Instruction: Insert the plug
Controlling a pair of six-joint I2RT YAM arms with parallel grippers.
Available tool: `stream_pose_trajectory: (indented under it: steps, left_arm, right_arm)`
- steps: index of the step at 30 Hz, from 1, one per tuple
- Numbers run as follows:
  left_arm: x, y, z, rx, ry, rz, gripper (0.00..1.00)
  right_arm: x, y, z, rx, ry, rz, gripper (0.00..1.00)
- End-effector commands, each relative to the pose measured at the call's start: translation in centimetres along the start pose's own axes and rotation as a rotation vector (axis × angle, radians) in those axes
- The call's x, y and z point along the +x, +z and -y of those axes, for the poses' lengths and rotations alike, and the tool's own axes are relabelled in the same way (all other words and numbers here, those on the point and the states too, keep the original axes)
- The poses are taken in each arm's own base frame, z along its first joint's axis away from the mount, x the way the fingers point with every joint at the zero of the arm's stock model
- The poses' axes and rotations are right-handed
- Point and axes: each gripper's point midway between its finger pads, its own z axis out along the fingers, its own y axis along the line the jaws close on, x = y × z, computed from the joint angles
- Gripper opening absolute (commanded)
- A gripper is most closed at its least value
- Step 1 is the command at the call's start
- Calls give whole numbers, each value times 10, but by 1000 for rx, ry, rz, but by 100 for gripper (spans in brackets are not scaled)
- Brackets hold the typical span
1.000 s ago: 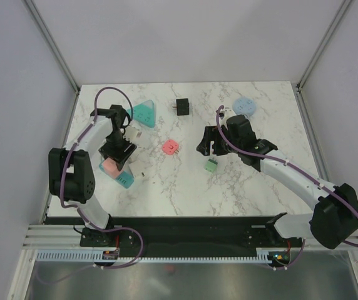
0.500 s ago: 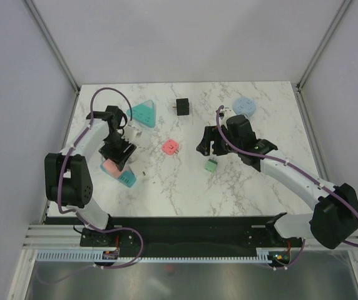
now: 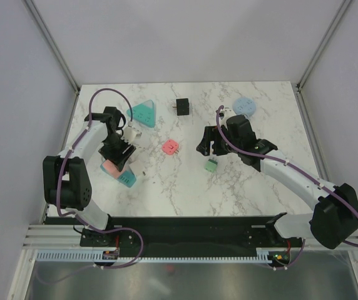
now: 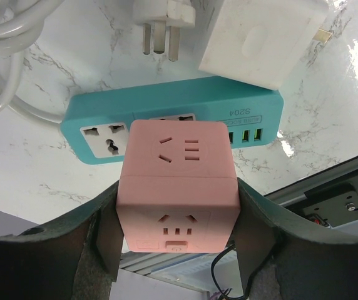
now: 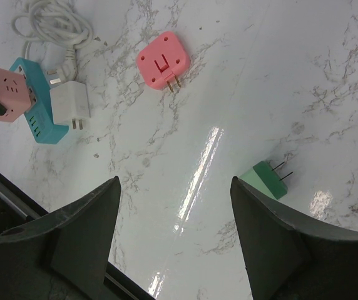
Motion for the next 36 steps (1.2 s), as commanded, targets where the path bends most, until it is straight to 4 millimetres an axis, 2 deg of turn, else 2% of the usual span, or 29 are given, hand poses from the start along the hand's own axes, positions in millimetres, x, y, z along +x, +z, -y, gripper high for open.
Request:
stream_pose_trajectory:
  steps: [1, 9, 19, 29, 36]
  left_arm:
    - [-19, 15, 7, 65, 13, 71, 2]
    - [-20, 12, 6, 78, -51, 55, 2]
    - [-21, -3, -1, 54, -120, 71, 2]
    - [-20, 2, -2, 59, -154, 89, 2]
    - [-11, 16, 3, 68, -193, 80, 2]
  right_arm:
    - [-21, -8, -15, -41, -28, 62, 79]
    - [-20, -9, -14, -37, -28, 62, 79]
    - [-21, -9, -13, -33, -30, 66, 79]
    - [-22, -12, -14, -36, -29, 71, 79]
    - [-23, -12, -15, -38, -32, 73, 79]
